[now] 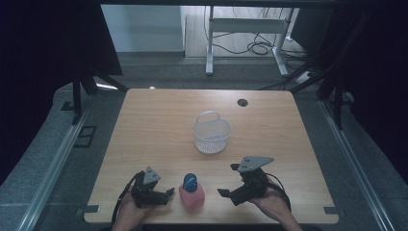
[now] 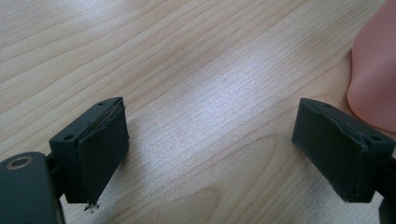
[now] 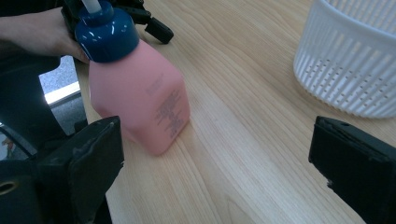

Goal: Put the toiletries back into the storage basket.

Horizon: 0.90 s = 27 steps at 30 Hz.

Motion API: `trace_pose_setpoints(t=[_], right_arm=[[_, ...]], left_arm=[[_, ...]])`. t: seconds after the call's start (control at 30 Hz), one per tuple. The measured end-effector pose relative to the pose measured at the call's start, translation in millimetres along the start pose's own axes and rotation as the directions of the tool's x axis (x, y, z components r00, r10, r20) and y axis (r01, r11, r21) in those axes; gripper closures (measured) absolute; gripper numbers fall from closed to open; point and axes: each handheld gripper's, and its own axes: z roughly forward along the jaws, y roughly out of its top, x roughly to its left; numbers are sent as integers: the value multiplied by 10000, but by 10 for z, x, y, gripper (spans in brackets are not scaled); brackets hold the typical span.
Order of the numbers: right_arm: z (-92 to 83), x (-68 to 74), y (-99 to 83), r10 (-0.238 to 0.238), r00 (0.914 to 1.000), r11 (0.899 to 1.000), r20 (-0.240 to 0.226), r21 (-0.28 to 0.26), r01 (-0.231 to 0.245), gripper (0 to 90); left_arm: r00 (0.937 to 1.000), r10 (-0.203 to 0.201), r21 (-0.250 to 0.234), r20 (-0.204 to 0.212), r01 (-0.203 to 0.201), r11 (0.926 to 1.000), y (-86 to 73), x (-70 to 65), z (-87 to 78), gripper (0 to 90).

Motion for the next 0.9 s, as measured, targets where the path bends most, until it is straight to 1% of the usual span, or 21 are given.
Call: trace_pose_setpoints(t=[0.23,0.3,0.47,0.5,0.73,0.8,0.9], right_arm=[[82,42,68,-147,9996,9999,-256,27,148,68],[116,66,101,-229,9991,9997,-364,-7,229,93],[160,101,148,-411,9979,9991,-499,52,414,118],[186,126,179,-509,9970,9987,-586,45,512,128],[263,195,249,-730,9936,9972,-860,82,740,133],[303,230,283,-871,9912,9959,-998,155,891,135],[333,254,311,-920,9895,9953,-1114,190,947,146]], left_arm=[[10000,-20,-13,-3,20,10000,0,-1,1,103],[10000,-10,0,-3,10,10000,0,0,0,103],[10000,33,38,0,-33,10000,1,3,-3,103],[10000,30,36,2,-30,10000,1,3,-3,103],[10000,51,54,9,-51,10000,1,4,-4,103],[10000,53,53,10,-53,10000,1,4,-4,103],[10000,54,54,9,-55,10000,1,4,-4,103]])
